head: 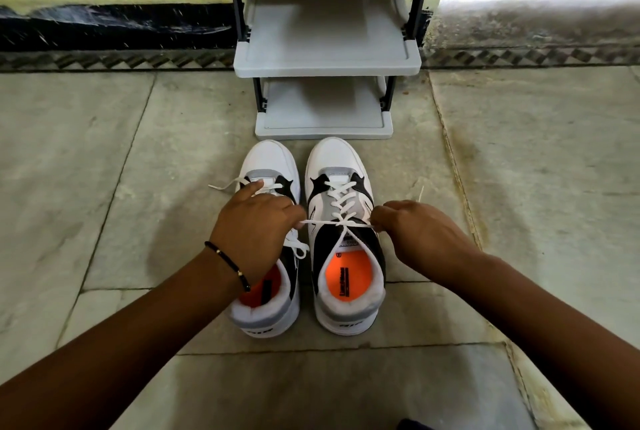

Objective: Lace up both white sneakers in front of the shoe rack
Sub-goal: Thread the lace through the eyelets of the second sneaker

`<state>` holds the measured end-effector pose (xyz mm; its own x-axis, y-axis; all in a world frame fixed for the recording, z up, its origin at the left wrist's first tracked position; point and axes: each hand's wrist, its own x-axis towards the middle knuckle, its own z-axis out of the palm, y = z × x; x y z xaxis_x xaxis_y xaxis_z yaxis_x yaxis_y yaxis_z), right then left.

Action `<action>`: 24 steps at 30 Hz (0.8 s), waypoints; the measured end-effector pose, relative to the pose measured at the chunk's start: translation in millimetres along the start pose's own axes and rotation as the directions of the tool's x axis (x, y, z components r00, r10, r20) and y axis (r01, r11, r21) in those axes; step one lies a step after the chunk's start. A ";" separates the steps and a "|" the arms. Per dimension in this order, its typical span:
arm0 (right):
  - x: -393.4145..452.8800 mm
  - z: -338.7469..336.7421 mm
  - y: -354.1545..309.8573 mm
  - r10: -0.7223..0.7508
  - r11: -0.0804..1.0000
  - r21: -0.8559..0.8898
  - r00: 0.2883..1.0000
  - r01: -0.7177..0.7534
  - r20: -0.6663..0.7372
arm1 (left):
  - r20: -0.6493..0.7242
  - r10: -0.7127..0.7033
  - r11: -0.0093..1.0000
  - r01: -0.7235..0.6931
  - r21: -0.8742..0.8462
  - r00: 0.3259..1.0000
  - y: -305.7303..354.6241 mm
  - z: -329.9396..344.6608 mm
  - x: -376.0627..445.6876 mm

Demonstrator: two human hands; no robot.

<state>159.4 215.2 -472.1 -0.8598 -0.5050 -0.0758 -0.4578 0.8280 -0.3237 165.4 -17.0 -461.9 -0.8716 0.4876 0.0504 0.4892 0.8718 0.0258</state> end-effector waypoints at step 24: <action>5.1 -22.0 -10.9 0.241 0.138 0.938 0.929 -0.318 0.280 | 0.022 -0.309 0.704 0.244 -0.667 0.951 9.8 -16.4 -0.7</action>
<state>155.1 209.0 -448.2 -0.8462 -0.3375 -0.4123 0.4225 0.0465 -0.9052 171.3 -9.6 -445.3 -0.9805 0.1955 0.0185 0.1529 0.7011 0.6965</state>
